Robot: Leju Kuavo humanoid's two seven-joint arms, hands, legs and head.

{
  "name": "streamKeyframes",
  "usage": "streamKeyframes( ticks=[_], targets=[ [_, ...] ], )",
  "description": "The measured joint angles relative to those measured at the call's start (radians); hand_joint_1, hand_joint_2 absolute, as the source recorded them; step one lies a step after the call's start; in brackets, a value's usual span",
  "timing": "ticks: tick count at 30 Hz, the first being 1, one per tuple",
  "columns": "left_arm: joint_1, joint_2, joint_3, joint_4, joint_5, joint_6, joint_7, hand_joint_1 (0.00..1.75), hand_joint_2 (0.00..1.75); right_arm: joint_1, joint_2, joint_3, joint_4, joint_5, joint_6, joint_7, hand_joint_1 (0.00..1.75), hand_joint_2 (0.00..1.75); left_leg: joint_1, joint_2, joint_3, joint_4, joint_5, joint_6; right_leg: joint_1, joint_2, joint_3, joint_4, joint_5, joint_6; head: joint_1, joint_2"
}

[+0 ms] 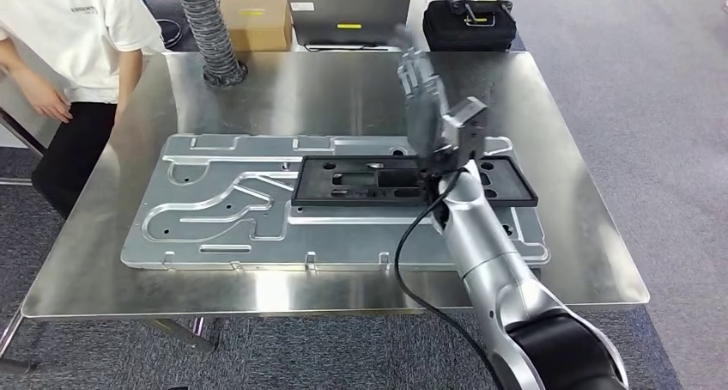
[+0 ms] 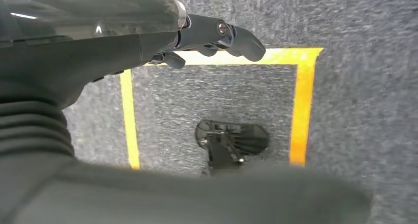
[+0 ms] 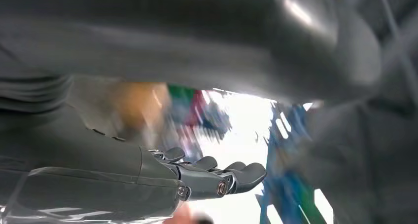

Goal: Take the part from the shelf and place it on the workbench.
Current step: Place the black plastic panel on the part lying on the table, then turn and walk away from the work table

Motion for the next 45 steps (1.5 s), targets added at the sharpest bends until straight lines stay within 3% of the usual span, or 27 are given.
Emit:
streamKeyframes(
  ticks=[1, 4, 5, 6, 7, 10, 11, 14, 16, 19, 20, 21, 22, 24, 26, 29, 30, 32, 34, 35, 36, 37, 38, 40, 41, 42, 45],
  targets=[
    [0.002, 0.000, 0.002, 0.000, 0.009, -0.003, -0.009, 0.00, 0.00, 0.019, -0.023, -0.015, -0.074, 0.029, -0.082, 0.005, 0.00, 0.00, 0.001, 0.000, 0.001, -0.002, 0.001, 0.007, -0.002, 0.000, -0.016, 0.038, -0.024, 0.006, 0.000, 0.000],
    [0.015, -0.001, 0.014, 0.000, 0.038, -0.009, -0.032, 0.00, 0.00, 0.109, -0.110, -0.068, -0.297, 0.216, -0.383, 0.042, 0.00, 0.00, -0.002, 0.000, 0.001, -0.002, 0.000, 0.019, -0.003, 0.000, -0.101, 0.225, -0.113, 0.017, 0.000, 0.000],
    [0.023, -0.001, 0.019, 0.000, 0.044, -0.010, -0.036, 0.00, 0.00, 0.150, -0.141, -0.093, -0.359, 0.280, -0.461, 0.056, 0.00, 0.00, -0.003, -0.002, 0.002, -0.002, 0.000, 0.021, -0.004, 0.000, -0.117, 0.259, -0.120, 0.018, 0.000, 0.000],
    [0.030, -0.001, 0.024, 0.000, 0.048, -0.010, -0.037, 0.00, 0.00, 0.195, -0.171, -0.123, -0.414, 0.337, -0.524, 0.065, 0.00, 0.00, -0.005, -0.003, 0.003, -0.002, 0.000, 0.022, -0.003, 0.000, -0.114, 0.254, -0.109, 0.016, 0.000, 0.000],
    [0.037, -0.001, 0.029, 0.000, 0.051, -0.010, -0.036, 0.00, 0.00, 0.240, -0.199, -0.156, -0.460, 0.387, -0.577, 0.069, 0.00, 0.00, -0.008, -0.005, 0.003, -0.002, 0.000, 0.022, -0.002, 0.000, -0.092, 0.208, -0.082, 0.011, 0.000, 0.000],
    [0.045, -0.007, 0.042, 0.000, 0.055, -0.004, -0.030, 0.00, 0.00, 0.389, -0.269, -0.268, -0.572, 0.472, -0.677, 0.060, 0.00, 0.00, -0.016, -0.008, 0.004, -0.001, -0.001, 0.021, 0.008, -0.006, 0.007, 0.009, -0.002, -0.013, 0.000, 0.000],
    [0.046, -0.010, 0.045, 0.000, 0.056, -0.001, -0.027, 0.00, 0.00, 0.451, -0.286, -0.313, -0.597, 0.498, -0.701, 0.059, 0.00, 0.00, -0.016, -0.010, 0.004, -0.002, -0.002, 0.019, 0.013, -0.010, 0.022, -0.020, 0.006, -0.017, 0.000, 0.000],
    [0.051, -0.012, 0.057, 0.000, 0.054, 0.005, -0.018, 0.00, 0.00, 0.639, -0.308, -0.468, -0.636, 0.596, -0.746, 0.068, 0.00, 0.00, -0.013, -0.012, 0.006, -0.002, -0.006, 0.007, 0.015, -0.017, 0.031, -0.039, 0.014, -0.022, 0.000, 0.000],
    [0.054, -0.013, 0.061, 0.000, 0.049, 0.003, -0.014, 0.00, 0.00, 0.744, -0.298, -0.564, -0.637, 0.660, -0.750, 0.072, 0.00, 0.00, -0.014, -0.007, -0.003, 0.033, -0.046, -0.003, 0.007, -0.021, 0.034, -0.053, 0.023, -0.029, 0.000, 0.000],
    [0.055, -0.014, 0.062, 0.000, 0.041, -0.002, -0.016, 0.00, 0.00, 0.857, -0.254, -0.700, -0.603, 0.761, -0.738, 0.046, 0.00, 0.00, -0.009, 0.000, -0.051, 0.198, -0.166, -0.017, 0.001, -0.024, 0.024, -0.057, 0.034, -0.034, 0.000, 0.000],
    [0.055, -0.014, 0.062, 0.000, 0.038, -0.005, -0.018, 0.00, 0.00, 0.879, -0.235, -0.744, -0.580, 0.801, -0.733, 0.036, 0.00, 0.00, -0.007, 0.000, -0.057, 0.240, -0.187, -0.020, 0.000, -0.023, 0.018, -0.056, 0.038, -0.033, 0.000, 0.000],
    [0.055, -0.014, 0.062, 0.000, 0.035, -0.007, -0.021, 0.00, 0.00, 0.893, -0.217, -0.790, -0.550, 0.845, -0.731, 0.025, 0.00, 0.00, -0.005, 0.001, -0.047, 0.248, -0.190, -0.023, -0.002, -0.022, 0.011, -0.055, 0.043, -0.031, 0.000, 0.000],
    [0.055, -0.014, 0.062, 0.000, 0.033, -0.010, -0.024, 0.00, 0.00, 0.902, -0.200, -0.837, -0.516, 0.885, -0.731, 0.018, 0.00, 0.00, -0.005, 0.002, -0.018, 0.217, -0.176, -0.025, -0.004, -0.022, 0.003, -0.052, 0.047, -0.027, 0.000, 0.000],
    [0.054, -0.014, 0.063, 0.000, 0.027, -0.012, -0.029, 0.00, 0.00, 0.910, -0.173, -0.929, -0.444, 0.943, -0.732, 0.005, 0.00, 0.00, -0.005, 0.001, 0.076, 0.077, -0.134, -0.025, -0.009, -0.019, -0.012, -0.042, 0.056, -0.017, 0.000, 0.000],
    [0.052, -0.014, 0.063, 0.000, 0.022, -0.014, -0.034, 0.00, 0.00, 0.907, -0.160, -1.006, -0.378, 0.977, -0.735, 0.000, 0.00, 0.00, -0.009, -0.002, 0.132, -0.020, -0.109, -0.014, -0.009, -0.017, -0.022, -0.032, 0.065, -0.004, 0.000, 0.000],
    [0.051, -0.014, 0.063, 0.000, 0.018, -0.017, -0.036, 0.00, 0.00, 0.900, -0.152, -1.100, -0.290, 1.011, -0.754, -0.002, 0.00, 0.00, -0.015, -0.002, 0.131, -0.030, -0.092, 0.009, -0.014, -0.014, -0.022, -0.033, 0.081, 0.016, 0.000, 0.000],
    [0.050, -0.015, 0.064, 0.000, 0.016, -0.018, -0.037, 0.00, 0.00, 0.899, -0.150, -1.126, -0.264, 1.020, -0.762, -0.002, 0.00, 0.00, -0.015, 0.000, 0.126, -0.031, -0.083, 0.017, -0.016, -0.012, -0.026, -0.027, 0.070, 0.022, 0.000, 0.000],
    [0.048, -0.015, 0.066, 0.000, 0.014, -0.020, -0.037, 0.00, 0.00, 0.893, -0.146, -1.170, -0.219, 1.034, -0.775, -0.002, 0.00, 0.00, -0.012, 0.006, 0.107, -0.034, -0.062, 0.030, -0.020, -0.009, -0.049, 0.039, -0.004, 0.029, 0.000, 0.000],
    [0.048, -0.015, 0.068, 0.000, 0.013, -0.021, -0.036, 0.00, 0.00, 0.880, -0.148, -1.210, -0.165, 1.062, -0.788, -0.001, 0.00, 0.00, -0.015, 0.010, 0.084, -0.033, -0.045, 0.035, -0.021, -0.008, -0.082, 0.166, -0.105, 0.034, 0.000, 0.000],
    [0.048, -0.016, 0.069, 0.000, 0.013, -0.021, -0.036, 0.00, 0.00, 0.874, -0.151, -1.230, -0.130, 1.084, -0.794, 0.001, 0.00, 0.00, -0.016, 0.012, 0.073, -0.031, -0.037, 0.035, -0.021, -0.008, -0.089, 0.221, -0.132, 0.036, 0.000, 0.000],
    [0.049, -0.016, 0.071, 0.000, 0.013, -0.021, -0.035, 0.00, 0.00, 0.869, -0.156, -1.250, -0.093, 1.107, -0.797, 0.003, 0.00, 0.00, -0.017, 0.013, 0.062, -0.030, -0.029, 0.035, -0.021, -0.008, -0.082, 0.250, -0.137, 0.037, 0.000, 0.000],
    [0.049, -0.016, 0.073, 0.000, 0.013, -0.021, -0.033, 0.00, 0.00, 0.866, -0.162, -1.268, -0.055, 1.131, -0.800, 0.008, 0.00, 0.00, -0.018, 0.013, 0.050, -0.027, -0.021, 0.033, -0.021, -0.008, -0.056, 0.241, -0.123, 0.036, 0.000, 0.000],
    [0.049, -0.017, 0.075, 0.000, 0.013, -0.020, -0.031, 0.00, 0.00, 0.864, -0.169, -1.282, -0.022, 1.158, -0.801, 0.019, 0.00, 0.00, -0.019, 0.013, 0.039, -0.025, -0.014, 0.031, -0.021, -0.008, -0.013, 0.194, -0.100, 0.032, 0.000, 0.000],
    [0.049, -0.020, 0.079, 0.000, 0.011, -0.018, -0.028, 0.00, 0.00, 0.853, -0.188, -1.306, 0.044, 1.227, -0.802, 0.060, 0.00, 0.00, -0.021, 0.014, 0.022, -0.019, -0.001, 0.025, -0.016, -0.008, 0.095, 0.044, -0.075, 0.020, 0.000, 0.000],
    [0.049, -0.021, 0.081, 0.000, 0.010, -0.016, -0.027, 0.00, 0.00, 0.848, -0.197, -1.318, 0.078, 1.268, -0.802, 0.091, 0.00, 0.00, -0.022, 0.014, 0.017, -0.018, 0.005, 0.020, -0.012, -0.008, 0.132, -0.013, -0.073, 0.014, 0.000, 0.000],
    [0.048, -0.022, 0.082, 0.000, 0.008, -0.015, -0.026, 0.00, 0.00, 0.842, -0.205, -1.331, 0.113, 1.306, -0.802, 0.126, 0.00, 0.00, -0.021, 0.015, 0.014, -0.018, 0.011, 0.014, -0.008, -0.007, 0.151, -0.047, -0.077, 0.009, 0.000, 0.000],
    [0.049, -0.022, 0.084, 0.000, 0.001, -0.012, -0.023, 0.00, 0.00, 0.833, -0.226, -1.364, 0.218, 1.384, -0.802, 0.223, 0.00, 0.00, -0.017, 0.015, 0.010, -0.018, 0.021, -0.005, -0.004, -0.010, 0.146, -0.066, -0.062, -0.009, 0.000, 0.000]
  ],
)
